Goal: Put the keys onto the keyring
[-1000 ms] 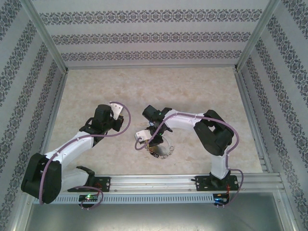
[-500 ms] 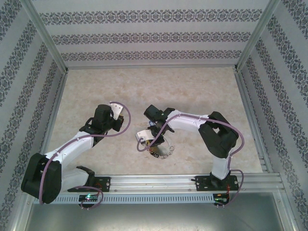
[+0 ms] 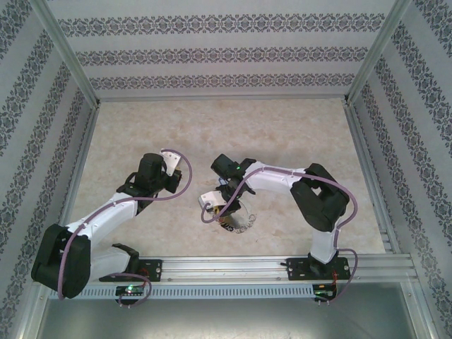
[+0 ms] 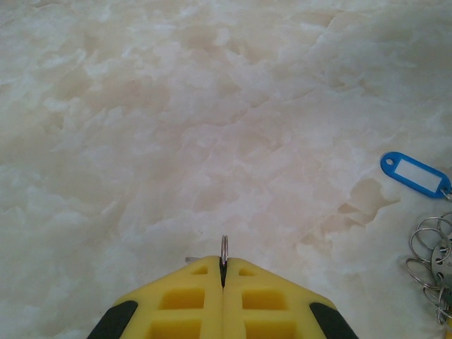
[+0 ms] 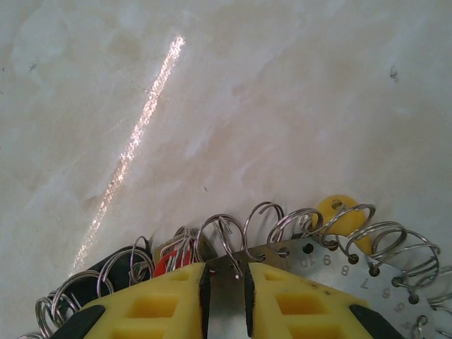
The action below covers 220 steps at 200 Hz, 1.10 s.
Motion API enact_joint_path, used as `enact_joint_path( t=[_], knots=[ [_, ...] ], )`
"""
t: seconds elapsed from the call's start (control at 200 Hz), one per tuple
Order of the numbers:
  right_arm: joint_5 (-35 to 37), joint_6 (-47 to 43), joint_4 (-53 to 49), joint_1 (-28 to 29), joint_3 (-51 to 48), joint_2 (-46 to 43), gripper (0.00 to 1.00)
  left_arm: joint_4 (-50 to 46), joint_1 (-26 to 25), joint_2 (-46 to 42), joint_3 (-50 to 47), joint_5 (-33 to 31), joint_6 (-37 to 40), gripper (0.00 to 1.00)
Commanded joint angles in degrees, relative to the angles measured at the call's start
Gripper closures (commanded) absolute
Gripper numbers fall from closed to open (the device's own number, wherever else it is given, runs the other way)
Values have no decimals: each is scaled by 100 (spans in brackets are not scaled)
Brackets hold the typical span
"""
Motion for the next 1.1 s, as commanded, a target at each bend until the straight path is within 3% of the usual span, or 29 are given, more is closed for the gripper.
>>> enact_joint_path(
  t=[0.0, 0.365, 0.714, 1.094],
  knots=[
    [-148, -129, -116, 79, 24, 107, 78, 34, 66, 55, 182, 51, -55, 100],
    [10, -185, -132, 153, 109, 309, 79, 18, 64, 84, 214, 60, -47, 100],
    [434, 25, 498, 175, -126, 89, 79, 14, 64, 92, 215, 62, -51, 100],
    [424, 255, 610, 106, -186, -123, 79, 20, 70, 55, 194, 73, -47, 100]
  ],
)
